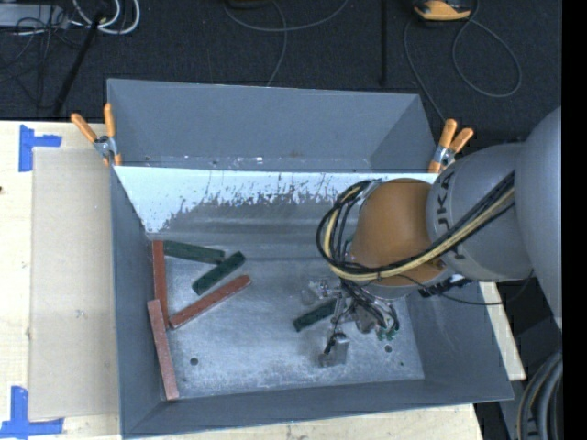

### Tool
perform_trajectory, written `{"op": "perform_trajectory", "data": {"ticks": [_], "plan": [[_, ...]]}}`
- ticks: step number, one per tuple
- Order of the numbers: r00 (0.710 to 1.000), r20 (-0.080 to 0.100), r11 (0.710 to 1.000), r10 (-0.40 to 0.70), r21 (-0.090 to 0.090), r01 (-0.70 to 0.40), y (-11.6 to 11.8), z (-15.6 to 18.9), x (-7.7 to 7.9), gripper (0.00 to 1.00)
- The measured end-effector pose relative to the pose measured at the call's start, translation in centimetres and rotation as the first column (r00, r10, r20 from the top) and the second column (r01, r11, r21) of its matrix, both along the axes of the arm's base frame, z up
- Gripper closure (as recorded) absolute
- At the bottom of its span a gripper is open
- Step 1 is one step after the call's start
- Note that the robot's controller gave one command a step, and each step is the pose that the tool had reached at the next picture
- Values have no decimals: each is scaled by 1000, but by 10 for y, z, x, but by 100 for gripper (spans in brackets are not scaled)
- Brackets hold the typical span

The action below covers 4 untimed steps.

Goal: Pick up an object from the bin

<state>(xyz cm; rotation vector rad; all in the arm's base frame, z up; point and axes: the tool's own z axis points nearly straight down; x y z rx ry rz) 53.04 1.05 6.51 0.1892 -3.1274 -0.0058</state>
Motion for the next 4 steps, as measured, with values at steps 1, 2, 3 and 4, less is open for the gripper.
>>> {"op": "perform_trajectory", "data": {"ticks": [1, 2, 3, 4], "plan": [[995, 12, 995, 100, -3, -100, 3, 36, 11, 0], [973, 11, 973, 230, -3, -230, 6, 52, 8, 0], [919, 5, 919, 394, -1, -394, 1, 3, 13, 0], [919, 7, 919, 394, -2, -394, 1, 3, 13, 0]]}}
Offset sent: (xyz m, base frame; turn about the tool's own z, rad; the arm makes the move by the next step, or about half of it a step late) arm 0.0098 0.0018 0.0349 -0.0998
